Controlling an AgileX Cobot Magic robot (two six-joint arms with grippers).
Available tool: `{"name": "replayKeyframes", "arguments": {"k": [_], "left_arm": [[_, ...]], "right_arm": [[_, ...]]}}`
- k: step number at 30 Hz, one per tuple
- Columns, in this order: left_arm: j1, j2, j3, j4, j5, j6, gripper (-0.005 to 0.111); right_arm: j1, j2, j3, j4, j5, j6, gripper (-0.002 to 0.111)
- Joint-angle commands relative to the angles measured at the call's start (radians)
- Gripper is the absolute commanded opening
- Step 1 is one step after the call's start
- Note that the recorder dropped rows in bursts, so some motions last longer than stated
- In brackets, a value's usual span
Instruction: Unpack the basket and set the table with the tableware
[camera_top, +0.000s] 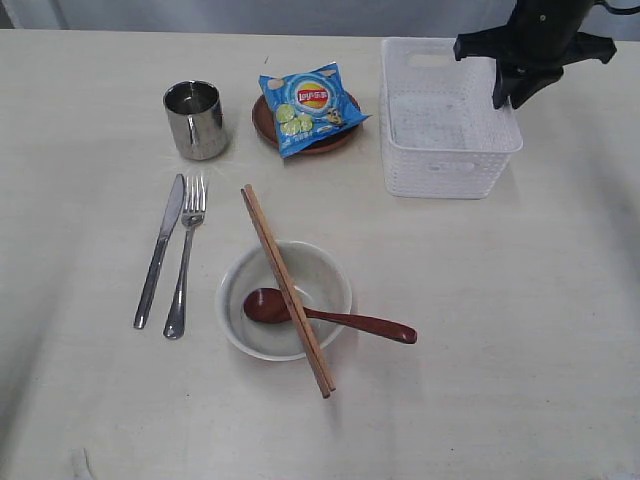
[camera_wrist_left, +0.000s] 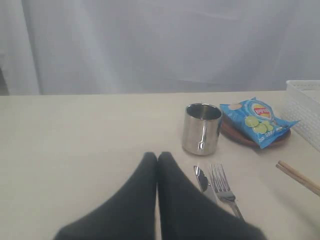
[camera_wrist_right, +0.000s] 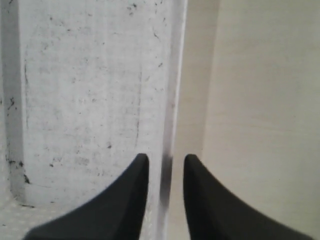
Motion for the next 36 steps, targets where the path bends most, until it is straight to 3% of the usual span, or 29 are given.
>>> {"name": "replayKeyframes", "arguments": {"k": [1,9,14,21,29,36], "left_arm": [[-0.001,-0.004,0.003,-0.011,-0.011,0.000,0.000],[-0.001,-0.004,0.003,-0.011,-0.011,0.000,0.000],[-0.001,-0.004,0.003,-0.006,-0.011,0.000,0.000],[-0.001,-0.004,0.003,-0.011,-0.011,0.000,0.000],[-0.001,-0.004,0.003,-0.011,-0.011,0.000,0.000],[-0.001,-0.004,0.003,-0.011,-0.011,0.000,0.000]], "right_arm": [[0.001,-0.044,-0.024,-0.053,0.016,0.003,0.048],[0.001,-0.177,-0.177,-0.067,0.074,0.035,0.048],[0.001,-0.345,-0.124,-0.076,-0.020,0.047,0.000],[0.049,-0.716,0.332,-0.050,-0.475,-0.019,0.000],[0.052,-1.139,0.862,-0.050,-0.635,-0.022,0.000],[0.052,-1.442,1.066,-0.050,-0.608,-0.012,0.000]]}}
